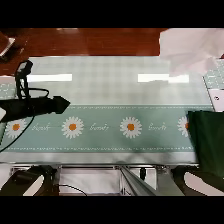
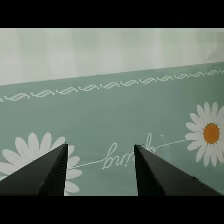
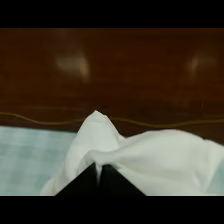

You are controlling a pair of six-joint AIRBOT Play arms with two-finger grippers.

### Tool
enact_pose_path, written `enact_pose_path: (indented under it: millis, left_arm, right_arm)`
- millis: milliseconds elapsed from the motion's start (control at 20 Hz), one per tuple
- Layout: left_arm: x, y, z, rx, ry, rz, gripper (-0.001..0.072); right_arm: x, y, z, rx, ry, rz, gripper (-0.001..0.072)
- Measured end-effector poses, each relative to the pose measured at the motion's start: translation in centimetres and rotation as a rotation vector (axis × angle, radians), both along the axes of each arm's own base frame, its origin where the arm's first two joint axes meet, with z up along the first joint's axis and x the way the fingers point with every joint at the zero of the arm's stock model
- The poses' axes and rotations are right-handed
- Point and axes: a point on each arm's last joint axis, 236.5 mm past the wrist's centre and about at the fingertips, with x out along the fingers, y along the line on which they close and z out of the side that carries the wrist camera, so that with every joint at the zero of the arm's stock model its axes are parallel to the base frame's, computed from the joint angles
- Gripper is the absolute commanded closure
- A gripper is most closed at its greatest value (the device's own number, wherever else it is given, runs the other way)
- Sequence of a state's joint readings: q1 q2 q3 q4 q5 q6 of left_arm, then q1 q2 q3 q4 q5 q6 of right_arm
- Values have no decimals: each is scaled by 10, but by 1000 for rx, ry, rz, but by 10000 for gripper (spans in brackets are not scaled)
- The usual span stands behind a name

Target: Fold the shirts.

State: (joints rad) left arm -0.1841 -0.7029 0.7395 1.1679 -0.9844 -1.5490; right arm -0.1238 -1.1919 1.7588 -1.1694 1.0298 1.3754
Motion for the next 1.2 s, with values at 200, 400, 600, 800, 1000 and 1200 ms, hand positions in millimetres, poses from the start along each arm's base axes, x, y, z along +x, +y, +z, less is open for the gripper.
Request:
enact_pose_path:
  millis: [200, 400, 600, 800, 1000, 1200]
  left_arm:
    - [-10, -11, -8, -33, -5, -17, 200]
    - [-6, -15, -5, -53, -37, -7, 200]
    - [-2, -15, -3, -61, -58, 1, 200]
    - [-1, -16, -2, -64, -63, 4, 200]
    - [0, -15, -2, -63, -66, 5, 200]
    - [0, -15, -1, -63, -69, 6, 200]
  right_arm:
    - [-62, 46, 62, -30, -148, 128, 688]
    - [-106, 104, 47, -83, -78, 309, 688]
    - [-119, 164, -27, -102, 139, 477, 688]
    - [-127, 228, -136, -124, 426, 606, 688]
    - [-134, 296, -229, -110, 632, 690, 688]
    - [-137, 353, -288, 21, 756, 707, 302]
